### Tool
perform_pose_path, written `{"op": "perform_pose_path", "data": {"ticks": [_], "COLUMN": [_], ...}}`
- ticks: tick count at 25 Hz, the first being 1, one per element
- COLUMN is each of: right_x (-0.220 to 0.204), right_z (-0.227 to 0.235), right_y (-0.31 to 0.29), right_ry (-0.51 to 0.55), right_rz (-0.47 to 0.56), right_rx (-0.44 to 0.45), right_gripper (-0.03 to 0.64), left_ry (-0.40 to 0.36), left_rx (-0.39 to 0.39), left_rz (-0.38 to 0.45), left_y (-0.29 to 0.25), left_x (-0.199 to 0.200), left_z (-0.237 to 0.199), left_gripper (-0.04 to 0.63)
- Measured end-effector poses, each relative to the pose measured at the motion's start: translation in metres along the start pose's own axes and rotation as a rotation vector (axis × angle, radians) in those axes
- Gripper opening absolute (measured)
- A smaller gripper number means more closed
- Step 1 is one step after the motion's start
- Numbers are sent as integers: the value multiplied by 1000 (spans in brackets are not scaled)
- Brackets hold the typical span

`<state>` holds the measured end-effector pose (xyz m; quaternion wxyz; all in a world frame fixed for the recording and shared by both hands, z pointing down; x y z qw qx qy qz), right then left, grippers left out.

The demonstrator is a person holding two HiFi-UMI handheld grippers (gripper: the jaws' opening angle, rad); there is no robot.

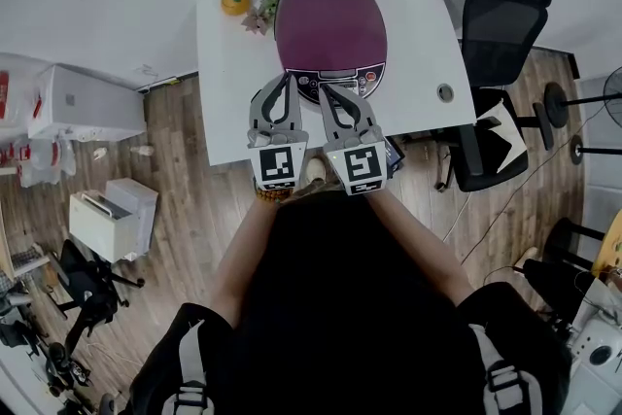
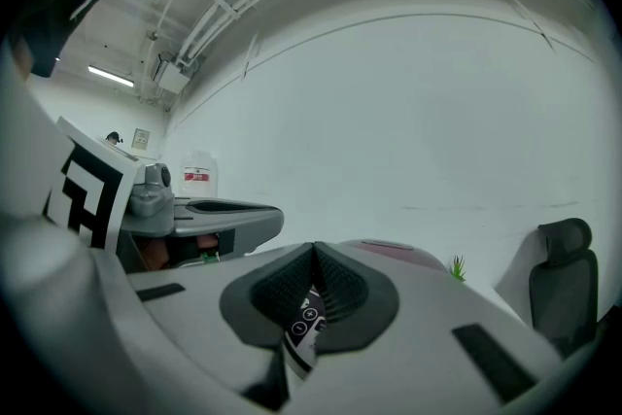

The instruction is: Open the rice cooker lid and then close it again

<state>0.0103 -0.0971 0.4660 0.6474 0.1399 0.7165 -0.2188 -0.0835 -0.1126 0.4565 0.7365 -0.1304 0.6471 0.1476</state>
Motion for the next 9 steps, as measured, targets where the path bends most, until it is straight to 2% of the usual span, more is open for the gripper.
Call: {"op": "perform_pose_path", "data": {"ticks": [9], "right_x": [-3], "right_z": [-6], "right_y": [2], "right_ry": [6], "right_rz": [-9], "right_rx": [23], "right_gripper": [29], "left_ry": [8], "left_rx": [17], "left_rz": [-5], "left_y": [6], "left_x": [-1], "left_z": [-1], "left_gripper": [26]}}
Point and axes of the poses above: the fingertips, and each gripper's own axes: y backward along the fingers, z to its right, x out of its top, the point moved 4 cm from there along y, backward along the fingers, and after that the axes turned 4 degrees about -x, right-handed, at the moved point
